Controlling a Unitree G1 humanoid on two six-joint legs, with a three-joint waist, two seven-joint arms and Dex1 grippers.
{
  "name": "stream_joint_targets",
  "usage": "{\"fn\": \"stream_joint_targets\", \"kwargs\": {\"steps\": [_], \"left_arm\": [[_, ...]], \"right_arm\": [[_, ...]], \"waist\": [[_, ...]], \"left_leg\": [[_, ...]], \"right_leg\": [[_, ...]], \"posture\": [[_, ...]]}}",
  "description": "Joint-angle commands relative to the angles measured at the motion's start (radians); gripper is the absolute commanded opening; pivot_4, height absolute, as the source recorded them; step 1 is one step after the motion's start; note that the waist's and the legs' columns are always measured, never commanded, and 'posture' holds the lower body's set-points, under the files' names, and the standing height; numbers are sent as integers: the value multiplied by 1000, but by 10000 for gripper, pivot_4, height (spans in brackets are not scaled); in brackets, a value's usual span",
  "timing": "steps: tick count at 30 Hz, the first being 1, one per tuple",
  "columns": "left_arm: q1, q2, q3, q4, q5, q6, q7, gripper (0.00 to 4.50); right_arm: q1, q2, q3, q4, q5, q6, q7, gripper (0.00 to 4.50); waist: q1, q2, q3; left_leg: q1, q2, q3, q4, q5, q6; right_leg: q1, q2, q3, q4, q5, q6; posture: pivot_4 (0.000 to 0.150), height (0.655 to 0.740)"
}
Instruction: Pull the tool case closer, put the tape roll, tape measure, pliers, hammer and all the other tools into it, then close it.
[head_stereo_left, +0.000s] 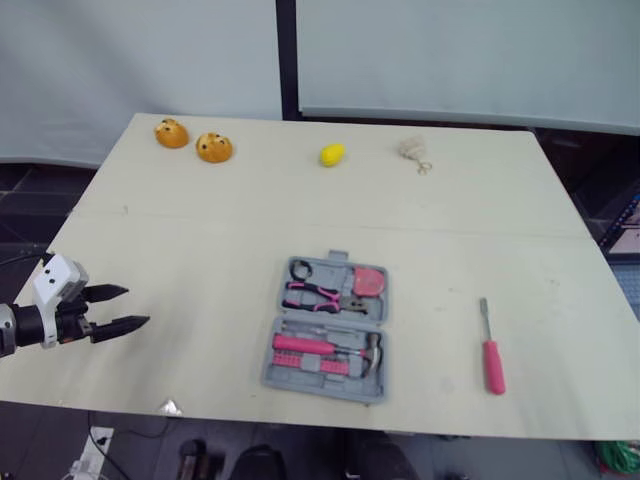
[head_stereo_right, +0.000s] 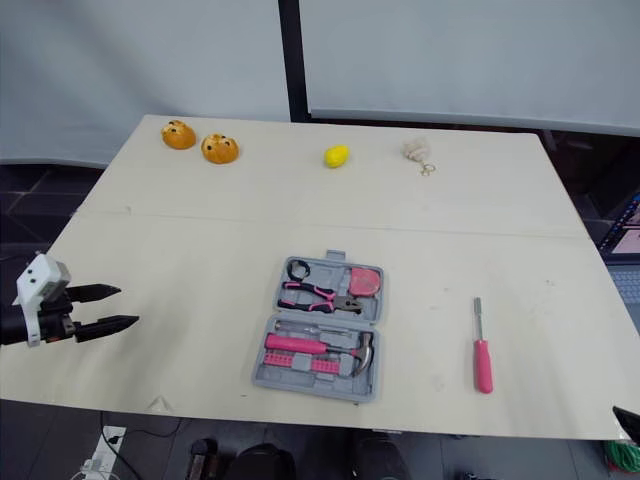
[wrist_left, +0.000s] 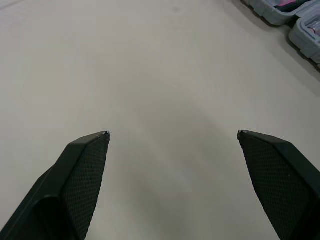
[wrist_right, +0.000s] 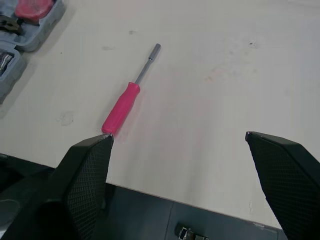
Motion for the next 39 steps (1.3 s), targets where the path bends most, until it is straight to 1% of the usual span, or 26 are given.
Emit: {"fn": "stream_joint_targets", "kwargs": {"steps": [1, 5, 7, 11, 13, 15, 18, 20, 22, 28, 39], "left_arm": [[-11, -18, 11, -112, -47, 45, -7, 43955], [-52, -38, -54, -321, -121, 155, -75, 43955], [-103, -52, -112, -460, -177, 223, -111, 43955], [-199, -94, -191, -642, -265, 329, -131, 43955], [-248, -126, -232, -704, -301, 359, -145, 43955], [-298, -179, -283, -734, -323, 364, -166, 43955], [-324, -227, -331, -740, -314, 336, -195, 43955], [-335, -253, -359, -729, -296, 302, -213, 43955], [-341, -272, -373, -713, -287, 282, -220, 43955], [-366, -313, -398, -673, -263, 254, -220, 43955], [-376, -345, -409, -655, -236, 224, -217, 43955]], "right_arm": [[-8, 18, -4, -64, 17, 10, -38, 45000], [-23, 71, 34, -233, 85, 76, -146, 45000], [-42, 103, 88, -353, 137, 136, -267, 45000], [-106, 136, 209, -512, 227, 236, -517, 45000], [-184, 161, 297, -546, 261, 289, -697, 45000], [-292, 190, 427, -555, 239, 349, -869, 45000], [-390, 212, 524, -534, 200, 406, -1011, 45000], [-452, 224, 575, -494, 179, 438, -1084, 45000], [-494, 224, 618, -459, 155, 460, -1117, 45000], [-618, 213, 741, -293, 39, 479, -1131, 45000], [-708, 247, 805, -157, -66, 482, -1109, 45000]], "waist": [[-1, 1, 0], [-1, 1, 1], [-1, 1, 1], [-4, 2, 1], [-10, 2, 1], [-17, -1, 0], [-30, 3, 2], [-32, 3, 2], [-32, 3, 2], [-33, 3, 2], [-32, 3, 2]], "left_leg": [[0, 0, 0, 0, 0, 0], [0, 0, 0, 0, 1, -2], [-1, 0, 0, 0, 1, -2], [-4, 0, 1, 1, 2, -3], [-3, 0, 3, 2, 4, -5], [-3, 0, 2, 2, 6, -6], [-3, -1, 4, 4, 7, -6], [-1, -2, 5, 4, 8, -6], [0, -1, 4, 5, 9, -7], [2, -2, 4, 6, 12, -5], [1, -2, 3, 5, 12, -4]], "right_leg": [[0, 0, 0, 0, 0, 0], [0, 1, 0, 1, 0, 0], [0, 1, 0, 1, 0, 1], [2, 2, 2, 1, 1, 2], [1, 4, 3, 2, 1, 2], [1, 5, 4, 2, 1, 2], [1, 4, 6, 5, 1, 2], [0, 5, 8, 7, 1, 2], [0, 6, 8, 8, 1, 1], [0, 6, 10, 9, 1, 2], [-1, 5, 9, 9, 2, 3]], "posture": [[1500, 7400], [1500, 7400], [1500, 7400], [1500, 7400], [1500, 7400], [1500, 7400], [1500, 7400], [1500, 7400], [1500, 7400], [1500, 7400], [1500, 7400]]}}
